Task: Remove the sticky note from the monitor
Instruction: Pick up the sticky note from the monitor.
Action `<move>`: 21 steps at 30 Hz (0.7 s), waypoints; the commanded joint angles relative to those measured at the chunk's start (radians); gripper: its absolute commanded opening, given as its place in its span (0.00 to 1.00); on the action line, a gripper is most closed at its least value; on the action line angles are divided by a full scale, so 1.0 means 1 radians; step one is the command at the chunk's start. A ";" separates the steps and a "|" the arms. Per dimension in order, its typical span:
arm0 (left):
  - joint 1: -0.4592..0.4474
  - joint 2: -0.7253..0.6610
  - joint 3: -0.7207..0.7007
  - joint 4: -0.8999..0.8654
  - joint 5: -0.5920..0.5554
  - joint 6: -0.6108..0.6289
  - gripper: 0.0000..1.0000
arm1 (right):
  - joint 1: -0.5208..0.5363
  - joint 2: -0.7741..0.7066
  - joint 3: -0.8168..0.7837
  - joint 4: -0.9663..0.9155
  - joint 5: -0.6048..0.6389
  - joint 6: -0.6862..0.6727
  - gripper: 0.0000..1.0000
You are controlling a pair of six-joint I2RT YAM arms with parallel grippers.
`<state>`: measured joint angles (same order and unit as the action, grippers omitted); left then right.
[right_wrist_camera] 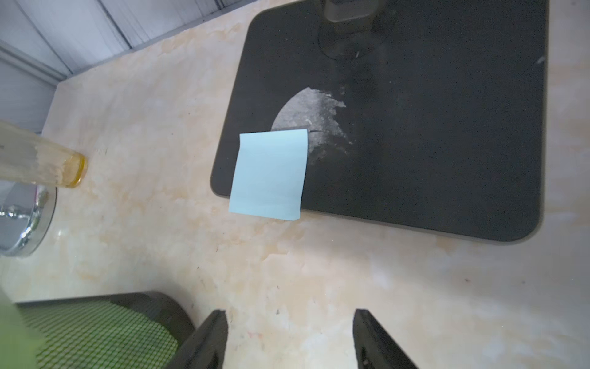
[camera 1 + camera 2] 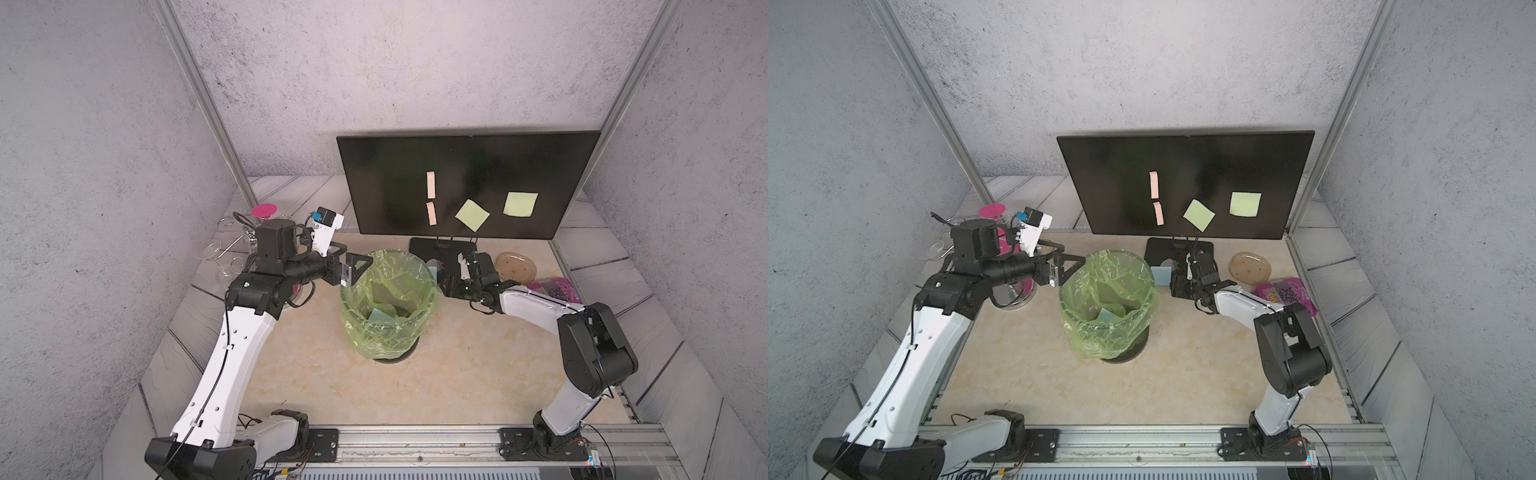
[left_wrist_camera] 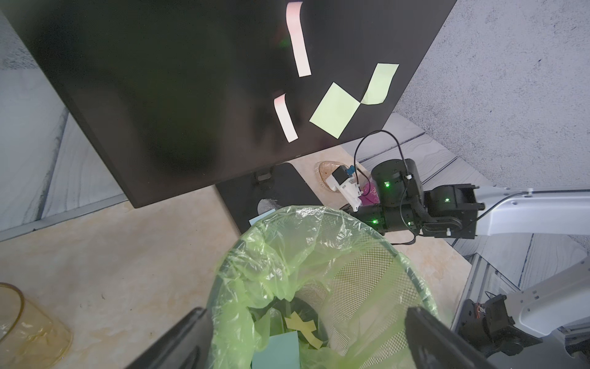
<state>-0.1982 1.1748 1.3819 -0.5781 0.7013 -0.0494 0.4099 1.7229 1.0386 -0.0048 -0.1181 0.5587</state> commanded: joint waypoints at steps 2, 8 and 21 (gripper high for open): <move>0.005 -0.003 -0.021 0.013 0.003 0.007 1.00 | 0.023 0.046 -0.018 0.134 0.096 0.189 0.69; 0.005 0.002 -0.032 0.020 0.004 0.007 1.00 | 0.037 0.164 0.012 0.211 0.108 0.334 0.70; 0.005 0.005 -0.034 0.008 -0.009 0.025 1.00 | 0.065 0.311 0.159 0.155 0.193 0.506 0.73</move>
<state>-0.1982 1.1790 1.3563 -0.5755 0.6979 -0.0444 0.4694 2.0026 1.1709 0.1833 0.0364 0.9985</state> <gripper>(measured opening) 0.997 0.734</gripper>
